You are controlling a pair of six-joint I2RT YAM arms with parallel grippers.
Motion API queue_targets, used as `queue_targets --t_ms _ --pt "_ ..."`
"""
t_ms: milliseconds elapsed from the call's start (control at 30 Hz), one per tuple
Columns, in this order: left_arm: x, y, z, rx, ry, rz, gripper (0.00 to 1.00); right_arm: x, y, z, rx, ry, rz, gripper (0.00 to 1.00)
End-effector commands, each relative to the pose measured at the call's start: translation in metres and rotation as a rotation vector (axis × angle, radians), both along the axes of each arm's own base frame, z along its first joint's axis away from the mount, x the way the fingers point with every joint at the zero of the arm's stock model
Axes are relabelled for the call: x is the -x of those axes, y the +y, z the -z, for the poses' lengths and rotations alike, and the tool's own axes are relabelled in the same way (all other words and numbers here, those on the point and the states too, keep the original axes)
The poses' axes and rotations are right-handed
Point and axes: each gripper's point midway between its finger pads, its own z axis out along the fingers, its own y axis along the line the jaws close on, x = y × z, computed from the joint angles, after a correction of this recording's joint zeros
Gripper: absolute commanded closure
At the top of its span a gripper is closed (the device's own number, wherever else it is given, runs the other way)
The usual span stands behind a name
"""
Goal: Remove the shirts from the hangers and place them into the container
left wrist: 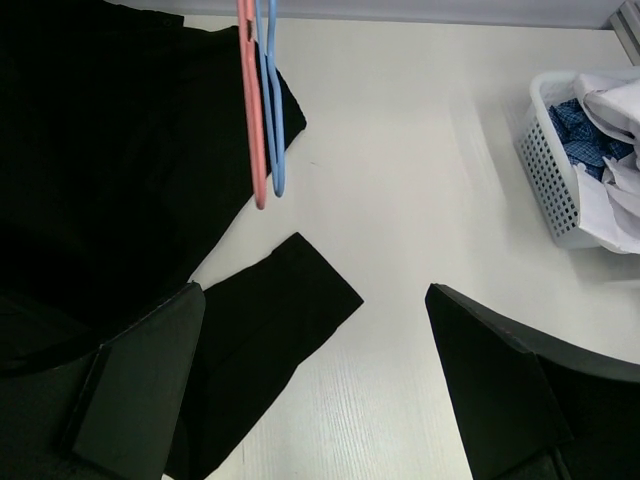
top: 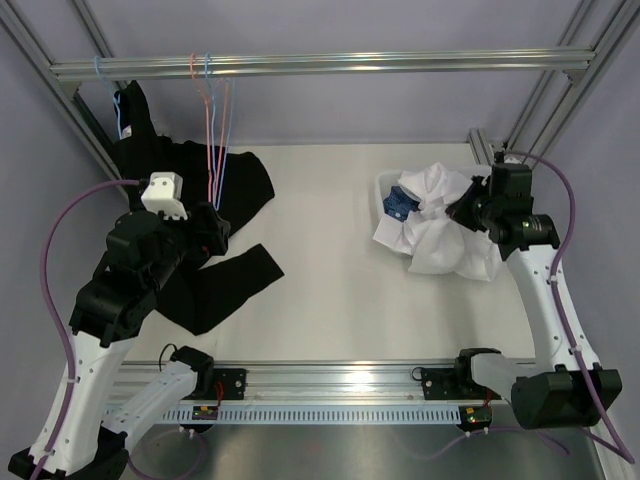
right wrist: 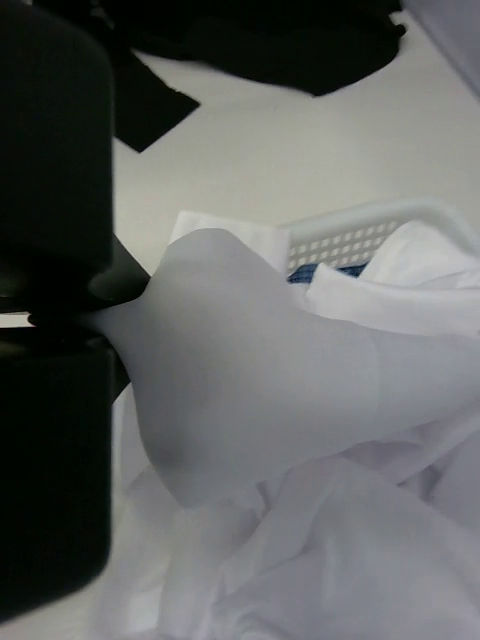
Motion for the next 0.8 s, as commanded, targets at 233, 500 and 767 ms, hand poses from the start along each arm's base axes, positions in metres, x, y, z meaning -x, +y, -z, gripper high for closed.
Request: queue_targets --t_ms 233,500,767 --pt "0.004 0.009 -0.018 -0.006 -0.049 -0.031 0.01 -0.082 -0.004 -0.004 0.012 0.078 0.044 1.00" --pt "0.009 0.015 -0.018 -0.009 -0.049 -0.051 0.01 -0.115 0.001 0.130 -0.011 0.394 0.078 1.00" --pt "0.013 0.018 -0.017 -0.006 -0.046 -0.064 0.01 -0.103 0.005 0.187 -0.030 0.563 0.083 0.75"
